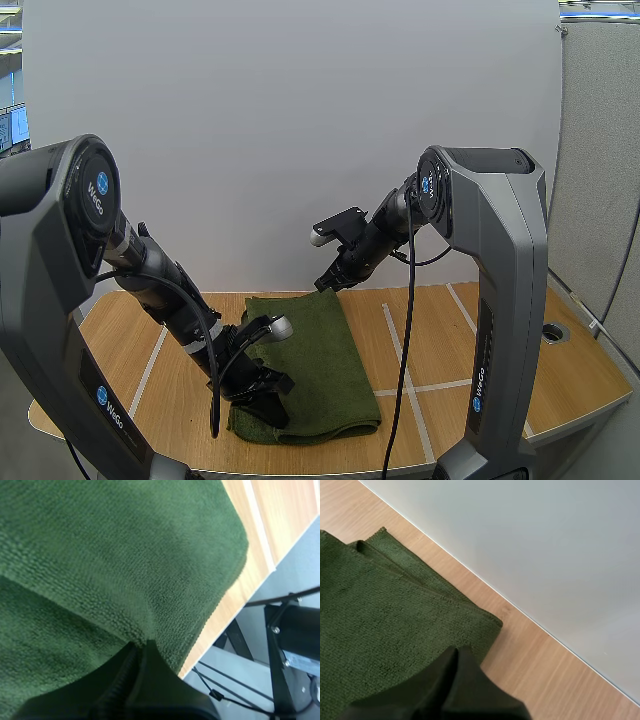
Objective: Fold the towel
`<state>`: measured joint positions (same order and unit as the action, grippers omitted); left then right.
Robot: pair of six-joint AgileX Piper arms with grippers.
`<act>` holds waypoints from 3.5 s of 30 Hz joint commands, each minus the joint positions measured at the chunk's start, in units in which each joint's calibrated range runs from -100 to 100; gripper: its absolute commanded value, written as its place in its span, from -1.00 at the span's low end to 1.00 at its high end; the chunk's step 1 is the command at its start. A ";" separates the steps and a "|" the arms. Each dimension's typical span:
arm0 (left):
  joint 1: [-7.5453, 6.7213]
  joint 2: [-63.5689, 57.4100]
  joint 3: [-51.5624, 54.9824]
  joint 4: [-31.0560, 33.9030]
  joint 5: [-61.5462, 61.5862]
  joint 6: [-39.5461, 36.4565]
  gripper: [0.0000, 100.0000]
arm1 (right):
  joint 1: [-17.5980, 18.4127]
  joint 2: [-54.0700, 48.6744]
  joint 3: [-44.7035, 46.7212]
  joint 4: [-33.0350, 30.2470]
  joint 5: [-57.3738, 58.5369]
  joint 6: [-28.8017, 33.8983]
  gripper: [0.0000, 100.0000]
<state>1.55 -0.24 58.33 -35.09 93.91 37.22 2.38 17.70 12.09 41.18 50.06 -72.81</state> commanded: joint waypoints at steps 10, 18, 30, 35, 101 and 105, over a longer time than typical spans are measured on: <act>-0.16 -1.29 -3.35 4.80 6.09 -1.84 -1.00 | -0.18 -0.17 -0.29 0.14 0.66 -0.04 -1.00; -0.08 -6.72 -7.08 8.57 6.09 -4.21 -1.00 | -0.18 0.06 -0.29 0.14 0.67 -0.04 -1.00; -0.08 -7.33 -8.04 12.34 6.09 -5.45 -1.00 | -0.18 0.06 -0.29 0.14 0.67 -0.04 -1.00; -0.02 -7.33 -8.04 15.15 6.09 -5.90 -1.00 | -0.18 0.06 -0.29 0.14 0.67 -0.04 -1.00; -0.02 -7.21 -7.94 22.10 3.80 -8.44 -1.00 | 0.02 11.68 -6.50 1.41 -5.02 -0.95 -1.00; -0.02 -6.95 -5.66 22.55 -1.06 -8.35 -1.00 | 0.02 11.68 -6.50 1.41 -5.02 -0.95 -1.00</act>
<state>1.55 -6.94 50.64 -13.28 97.60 29.02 2.67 28.86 5.90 43.37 45.39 -73.92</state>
